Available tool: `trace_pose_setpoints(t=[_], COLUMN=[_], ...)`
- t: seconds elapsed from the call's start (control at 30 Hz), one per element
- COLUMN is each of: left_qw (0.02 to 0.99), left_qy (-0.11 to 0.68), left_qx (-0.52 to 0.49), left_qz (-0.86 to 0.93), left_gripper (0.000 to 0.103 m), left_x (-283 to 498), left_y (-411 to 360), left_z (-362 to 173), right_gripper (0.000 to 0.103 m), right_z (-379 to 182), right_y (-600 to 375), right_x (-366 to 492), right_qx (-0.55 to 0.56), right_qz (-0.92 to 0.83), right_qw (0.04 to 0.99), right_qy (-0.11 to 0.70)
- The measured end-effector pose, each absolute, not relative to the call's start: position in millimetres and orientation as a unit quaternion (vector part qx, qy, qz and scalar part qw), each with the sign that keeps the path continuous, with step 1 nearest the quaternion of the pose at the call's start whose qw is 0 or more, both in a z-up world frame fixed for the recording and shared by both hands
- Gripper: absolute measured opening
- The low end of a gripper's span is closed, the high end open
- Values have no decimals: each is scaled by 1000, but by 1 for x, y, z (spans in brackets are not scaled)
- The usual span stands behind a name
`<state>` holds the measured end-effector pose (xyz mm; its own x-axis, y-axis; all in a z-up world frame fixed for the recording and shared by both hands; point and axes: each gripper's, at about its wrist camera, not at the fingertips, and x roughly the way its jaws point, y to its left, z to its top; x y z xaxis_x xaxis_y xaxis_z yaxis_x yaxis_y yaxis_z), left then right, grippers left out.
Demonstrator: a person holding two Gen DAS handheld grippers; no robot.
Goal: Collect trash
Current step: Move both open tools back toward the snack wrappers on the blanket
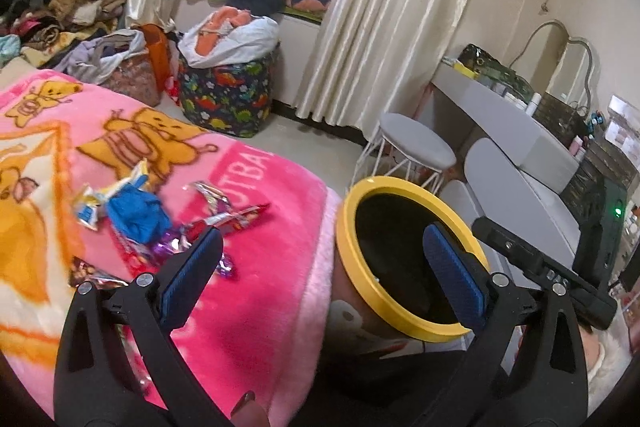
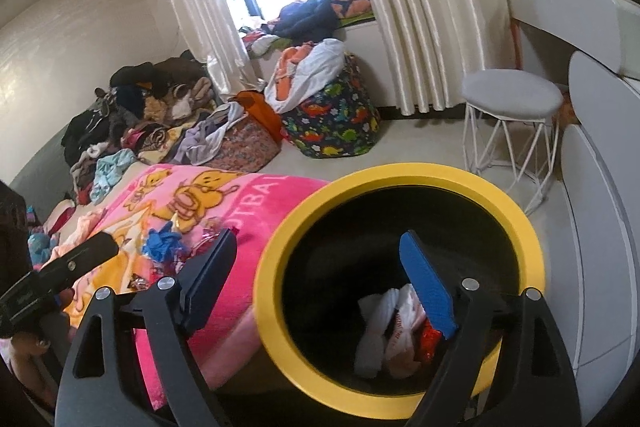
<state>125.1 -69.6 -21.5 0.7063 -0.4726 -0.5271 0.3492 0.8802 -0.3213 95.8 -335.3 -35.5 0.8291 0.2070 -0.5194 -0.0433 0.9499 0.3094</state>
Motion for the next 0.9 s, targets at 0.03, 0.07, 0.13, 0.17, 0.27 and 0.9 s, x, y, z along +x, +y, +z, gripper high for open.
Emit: trace_pose_setpoints(t=[0.03,0.07,0.13,0.17,0.27,0.9], left_qw=[919,920,921,921,923,930], left_qy=[309,308,303,302,297,282], left_qx=[-101,-103,-113,-117,-115,-142], left_qz=[-221,-218,-216,-216,-218,-187], left_gripper=[92,92,92,92,92,92], left_x=[126,127,127,126,124,125], left_y=[-66,-63,-57,-56,-52,-8], left_z=[-21,-20,-18,-17,-16,-17], right_gripper=[81,81,81,81,81,81], right_z=[-34,-33,-31,-30,-28,-24], right_y=[-332,-328,-320,-316,-307,-250], right_x=[95,95,93,93,95,103], right_qx=[141,138,129,124,119,75], right_qz=[71,76,84,87,95,141], right_qw=[946,946,947,947,947,945], right_qy=[284,283,283,283,283,286])
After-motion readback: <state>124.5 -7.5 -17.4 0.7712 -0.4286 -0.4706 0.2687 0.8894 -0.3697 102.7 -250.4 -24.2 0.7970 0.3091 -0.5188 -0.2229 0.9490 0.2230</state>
